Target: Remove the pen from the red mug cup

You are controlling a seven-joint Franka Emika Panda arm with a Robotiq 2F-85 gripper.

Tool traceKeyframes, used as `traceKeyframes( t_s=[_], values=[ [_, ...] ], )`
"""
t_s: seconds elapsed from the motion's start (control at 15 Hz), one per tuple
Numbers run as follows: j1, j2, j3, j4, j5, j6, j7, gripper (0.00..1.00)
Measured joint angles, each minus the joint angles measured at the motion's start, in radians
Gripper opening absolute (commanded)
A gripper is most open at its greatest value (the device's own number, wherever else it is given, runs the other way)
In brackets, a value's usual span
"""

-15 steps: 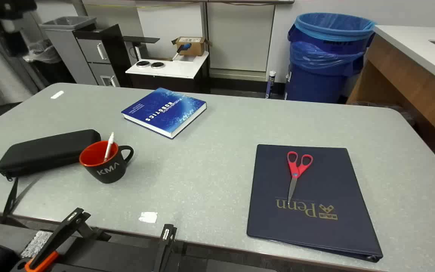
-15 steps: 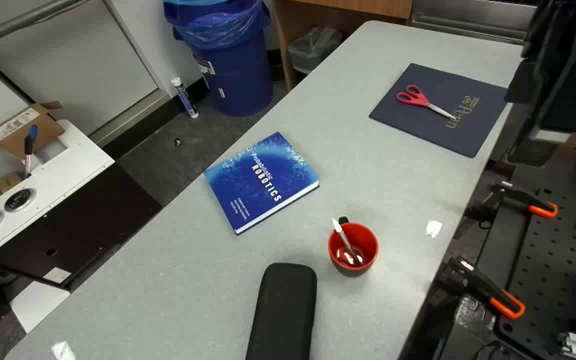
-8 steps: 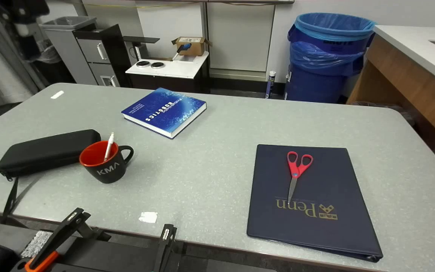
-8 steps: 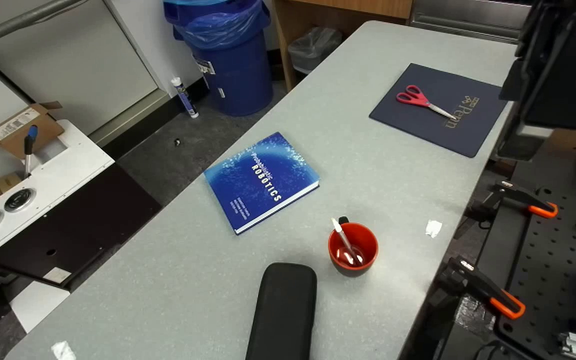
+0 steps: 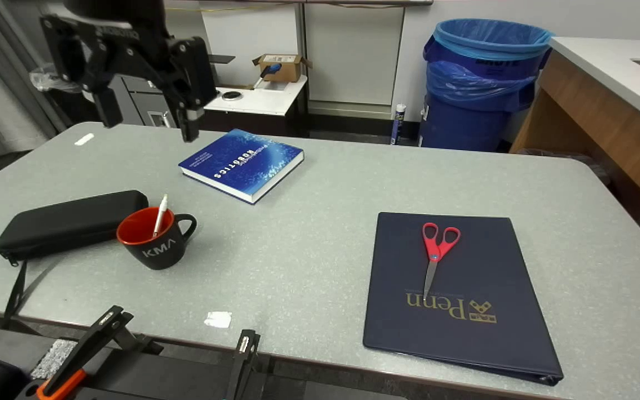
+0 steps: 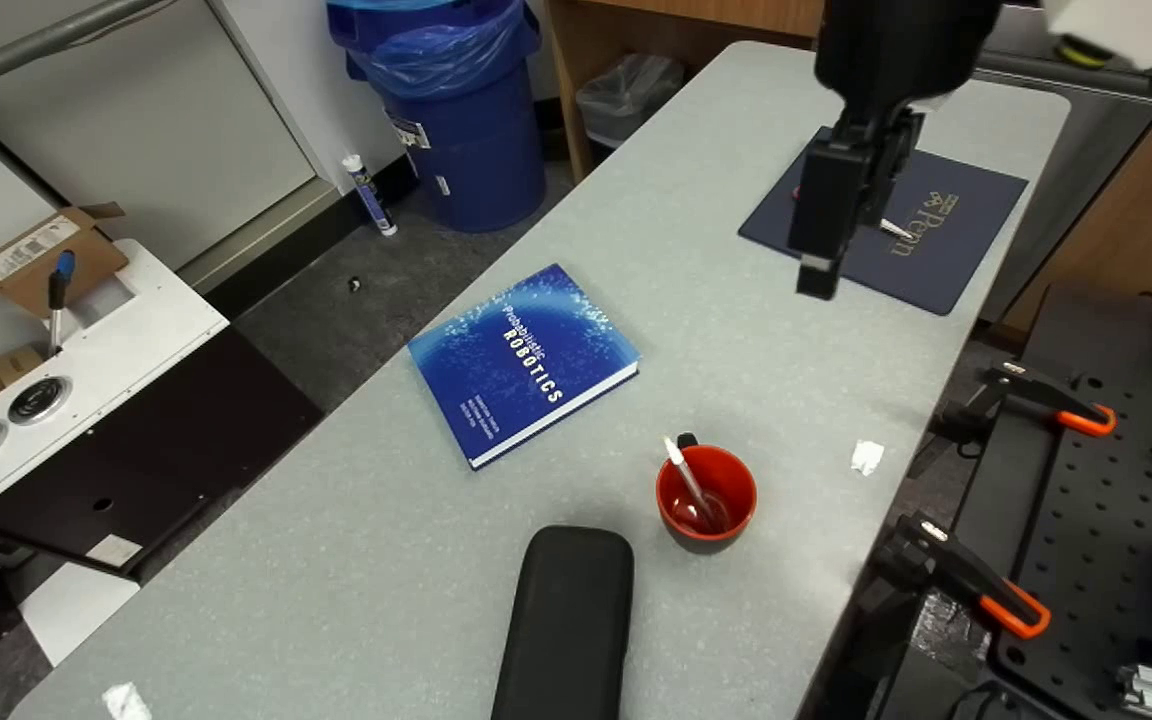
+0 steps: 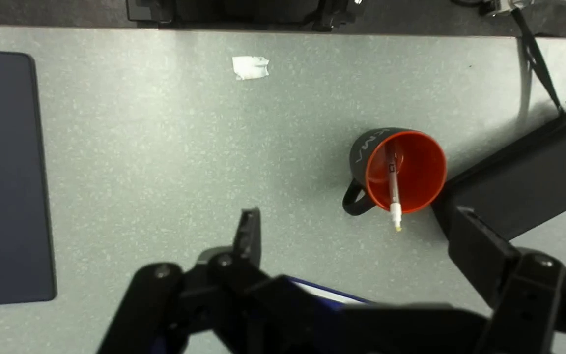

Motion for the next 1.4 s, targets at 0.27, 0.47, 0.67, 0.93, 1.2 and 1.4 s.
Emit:
traceKeyframes(
  t_s=[0.27, 0.47, 0.67, 0.93, 1.2, 1.4],
  values=[
    [0.001, 0.124, -0.005, 0.077, 0.034, 0.007, -0.024, 1.00],
    [0.001, 0.128, -0.003, 0.083, 0.034, 0.008, -0.024, 1.00],
    [0.002, 0.182, 0.016, 0.105, 0.034, 0.045, -0.010, 1.00],
    [0.005, 0.402, 0.053, 0.231, 0.043, 0.108, 0.011, 1.00],
    [0.006, 0.640, 0.106, 0.420, 0.102, 0.108, 0.011, 1.00],
    [0.006, 0.727, 0.131, 0.488, 0.103, 0.103, 0.012, 1.00]
  ],
)
